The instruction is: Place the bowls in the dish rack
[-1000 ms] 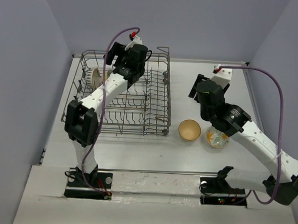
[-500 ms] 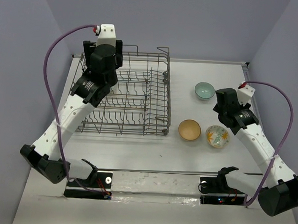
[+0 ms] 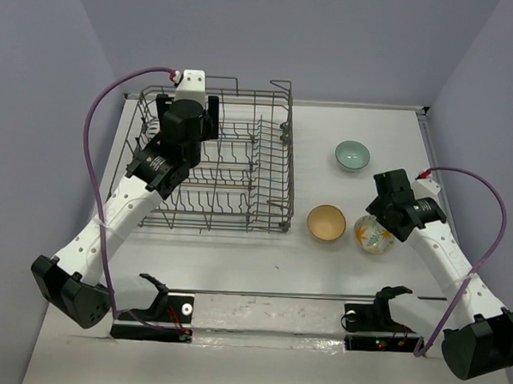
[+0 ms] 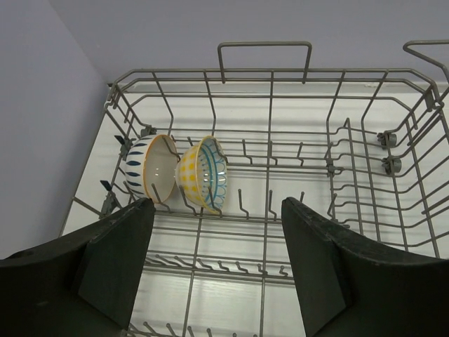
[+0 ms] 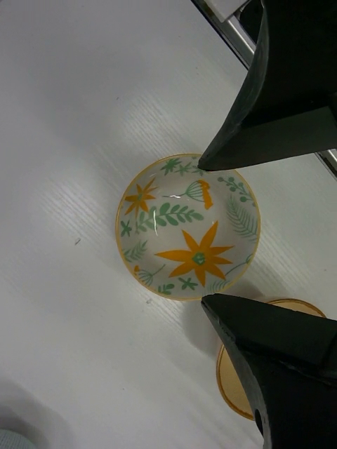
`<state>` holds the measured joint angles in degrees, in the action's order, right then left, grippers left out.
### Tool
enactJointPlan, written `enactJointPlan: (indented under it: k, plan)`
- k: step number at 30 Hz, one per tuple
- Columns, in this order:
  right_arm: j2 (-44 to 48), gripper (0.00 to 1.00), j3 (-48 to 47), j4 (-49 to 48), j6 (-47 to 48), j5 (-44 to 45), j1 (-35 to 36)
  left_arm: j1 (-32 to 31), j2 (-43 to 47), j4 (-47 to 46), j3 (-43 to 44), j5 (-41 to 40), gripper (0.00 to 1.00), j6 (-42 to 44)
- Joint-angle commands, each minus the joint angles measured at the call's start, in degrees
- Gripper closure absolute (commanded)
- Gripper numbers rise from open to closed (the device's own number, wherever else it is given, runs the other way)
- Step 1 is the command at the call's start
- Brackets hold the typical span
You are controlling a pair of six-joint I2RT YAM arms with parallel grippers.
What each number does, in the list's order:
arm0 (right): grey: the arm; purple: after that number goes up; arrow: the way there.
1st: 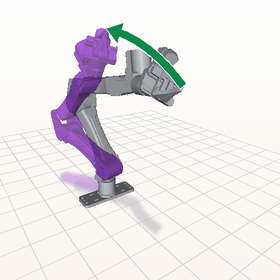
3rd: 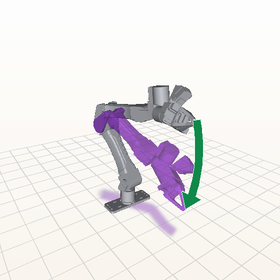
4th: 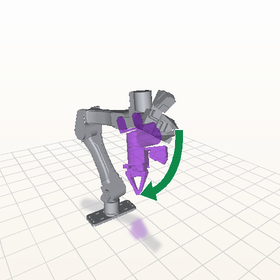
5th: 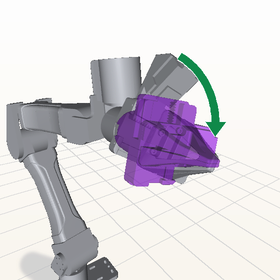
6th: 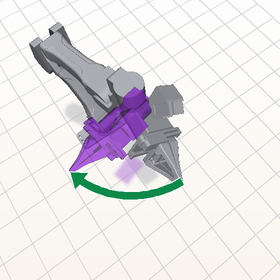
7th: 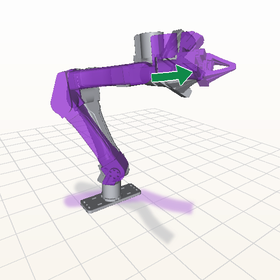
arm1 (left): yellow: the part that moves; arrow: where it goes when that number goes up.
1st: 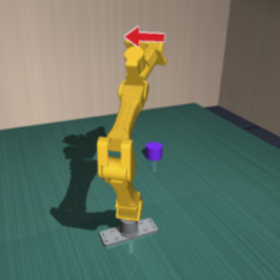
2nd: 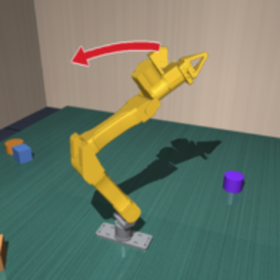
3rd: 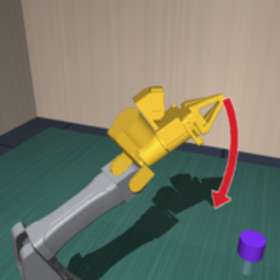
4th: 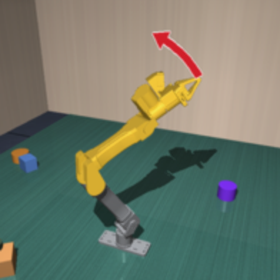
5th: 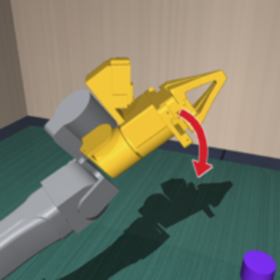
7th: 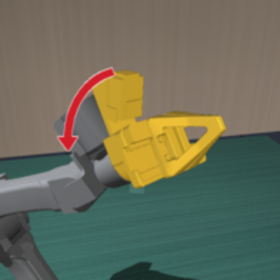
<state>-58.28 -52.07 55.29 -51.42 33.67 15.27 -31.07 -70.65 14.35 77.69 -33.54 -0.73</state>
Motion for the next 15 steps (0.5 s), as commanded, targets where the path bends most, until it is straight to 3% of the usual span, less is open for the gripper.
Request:
enactJointPlan:
  k: [1, 15]
  plan:
    - [1.6, 0.24, 1.3, 5.6, -6.8, -0.4, -0.6, -0.1, 2.8, -4.2, -0.7, 0.8, 0.15, -1.3]
    - [1.3, 0.25, 9.7, 6.4, -16.3, -8.7, -0.6, -0.1, 2.6, -4.9, -1.7, 0.0, 0.14, -1.2]
